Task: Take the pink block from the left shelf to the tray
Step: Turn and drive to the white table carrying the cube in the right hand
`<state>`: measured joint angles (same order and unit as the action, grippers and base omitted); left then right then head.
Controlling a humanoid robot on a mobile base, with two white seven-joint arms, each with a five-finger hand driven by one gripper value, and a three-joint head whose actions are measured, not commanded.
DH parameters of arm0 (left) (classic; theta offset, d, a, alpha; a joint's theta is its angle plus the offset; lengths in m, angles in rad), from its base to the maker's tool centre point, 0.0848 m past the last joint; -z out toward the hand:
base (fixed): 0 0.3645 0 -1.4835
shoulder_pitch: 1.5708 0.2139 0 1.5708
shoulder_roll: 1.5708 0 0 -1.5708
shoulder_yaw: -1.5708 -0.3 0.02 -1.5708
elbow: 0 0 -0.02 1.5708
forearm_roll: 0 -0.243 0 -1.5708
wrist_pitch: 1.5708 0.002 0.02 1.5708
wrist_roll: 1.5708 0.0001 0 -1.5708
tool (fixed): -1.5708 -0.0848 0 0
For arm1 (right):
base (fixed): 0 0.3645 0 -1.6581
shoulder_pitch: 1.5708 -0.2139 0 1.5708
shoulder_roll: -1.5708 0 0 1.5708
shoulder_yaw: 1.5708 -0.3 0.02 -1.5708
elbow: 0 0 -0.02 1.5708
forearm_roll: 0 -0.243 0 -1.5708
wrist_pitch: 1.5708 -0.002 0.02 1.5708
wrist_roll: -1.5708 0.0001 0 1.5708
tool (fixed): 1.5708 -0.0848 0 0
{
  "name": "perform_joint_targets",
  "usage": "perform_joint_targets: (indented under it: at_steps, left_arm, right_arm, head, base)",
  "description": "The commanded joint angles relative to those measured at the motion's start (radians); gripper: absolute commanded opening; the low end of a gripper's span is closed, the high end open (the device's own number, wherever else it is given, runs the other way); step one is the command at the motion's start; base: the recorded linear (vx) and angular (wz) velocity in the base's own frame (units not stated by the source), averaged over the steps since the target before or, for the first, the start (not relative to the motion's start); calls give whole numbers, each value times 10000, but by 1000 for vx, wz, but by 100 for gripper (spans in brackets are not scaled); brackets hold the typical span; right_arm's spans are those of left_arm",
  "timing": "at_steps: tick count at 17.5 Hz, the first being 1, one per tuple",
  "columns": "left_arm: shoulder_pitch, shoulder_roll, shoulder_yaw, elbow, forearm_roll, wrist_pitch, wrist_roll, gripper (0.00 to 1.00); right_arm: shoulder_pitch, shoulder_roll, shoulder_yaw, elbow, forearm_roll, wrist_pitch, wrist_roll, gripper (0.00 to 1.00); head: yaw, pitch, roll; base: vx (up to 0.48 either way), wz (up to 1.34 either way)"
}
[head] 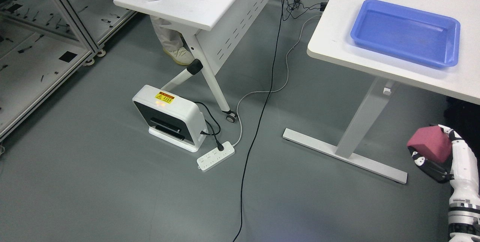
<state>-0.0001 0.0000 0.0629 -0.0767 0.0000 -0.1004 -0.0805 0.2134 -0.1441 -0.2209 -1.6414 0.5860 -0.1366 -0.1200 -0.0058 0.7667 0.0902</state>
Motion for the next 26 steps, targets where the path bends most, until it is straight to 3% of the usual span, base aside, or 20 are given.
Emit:
perform_joint_targets:
  at_steps: [1, 18, 26]
  left_arm:
    - [93, 175, 0, 0, -15, -8, 8, 100]
    - [93, 175, 0, 0, -15, -8, 8, 100]
    - [93, 175, 0, 0, -15, -8, 8, 100]
  right_arm:
    - [-1, 45, 107, 0, 0, 63, 4, 3]
    - [-32, 121, 92, 0, -31, 63, -42, 3]
    - [-93, 214, -123, -137, -936, -151, -42, 4]
  head:
    - [0, 0, 0]
    - [0, 0, 0]
    - [0, 0, 0]
  base:
    - [354, -171]
    - [306, -150]
    - [237, 1]
